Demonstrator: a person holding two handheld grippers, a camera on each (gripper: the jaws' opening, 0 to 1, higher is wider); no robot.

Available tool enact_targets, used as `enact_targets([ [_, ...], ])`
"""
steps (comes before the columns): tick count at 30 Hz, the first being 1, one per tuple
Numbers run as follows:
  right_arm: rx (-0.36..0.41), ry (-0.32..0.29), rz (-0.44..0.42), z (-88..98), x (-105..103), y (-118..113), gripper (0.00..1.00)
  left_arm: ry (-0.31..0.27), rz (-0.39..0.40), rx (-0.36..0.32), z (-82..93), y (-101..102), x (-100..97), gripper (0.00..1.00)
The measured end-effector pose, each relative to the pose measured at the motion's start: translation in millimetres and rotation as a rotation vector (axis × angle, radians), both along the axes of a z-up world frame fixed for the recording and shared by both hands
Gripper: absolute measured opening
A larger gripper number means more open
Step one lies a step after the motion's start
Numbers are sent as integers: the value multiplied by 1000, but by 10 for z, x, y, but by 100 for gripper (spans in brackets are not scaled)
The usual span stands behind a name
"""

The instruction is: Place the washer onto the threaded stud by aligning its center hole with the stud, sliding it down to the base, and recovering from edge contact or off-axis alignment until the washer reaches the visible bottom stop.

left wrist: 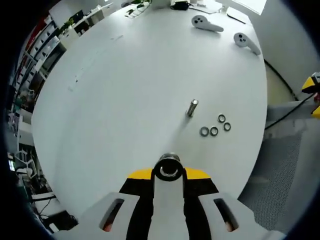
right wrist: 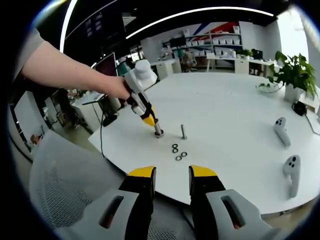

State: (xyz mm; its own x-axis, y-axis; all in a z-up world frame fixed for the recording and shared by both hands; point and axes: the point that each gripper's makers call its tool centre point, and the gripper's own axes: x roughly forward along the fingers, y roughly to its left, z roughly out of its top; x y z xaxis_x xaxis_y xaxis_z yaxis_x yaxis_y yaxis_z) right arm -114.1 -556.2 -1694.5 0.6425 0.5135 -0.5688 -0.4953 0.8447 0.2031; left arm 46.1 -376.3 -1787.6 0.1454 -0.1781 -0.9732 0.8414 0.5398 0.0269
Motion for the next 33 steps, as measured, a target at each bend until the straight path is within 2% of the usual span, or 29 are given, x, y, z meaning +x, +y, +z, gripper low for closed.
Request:
enact_targets([
  [8,1,-3,-8,5,10,-11,29,16,-22,23,-76,-25,-24,19],
  [15,-6,-1,-16,-4,12,-29,29,39,-43,51,-231,-29,-48,19],
  [33,-14,1,-22,-13,12,-43,29,51,-38,75,-463,-16,-53,19],
])
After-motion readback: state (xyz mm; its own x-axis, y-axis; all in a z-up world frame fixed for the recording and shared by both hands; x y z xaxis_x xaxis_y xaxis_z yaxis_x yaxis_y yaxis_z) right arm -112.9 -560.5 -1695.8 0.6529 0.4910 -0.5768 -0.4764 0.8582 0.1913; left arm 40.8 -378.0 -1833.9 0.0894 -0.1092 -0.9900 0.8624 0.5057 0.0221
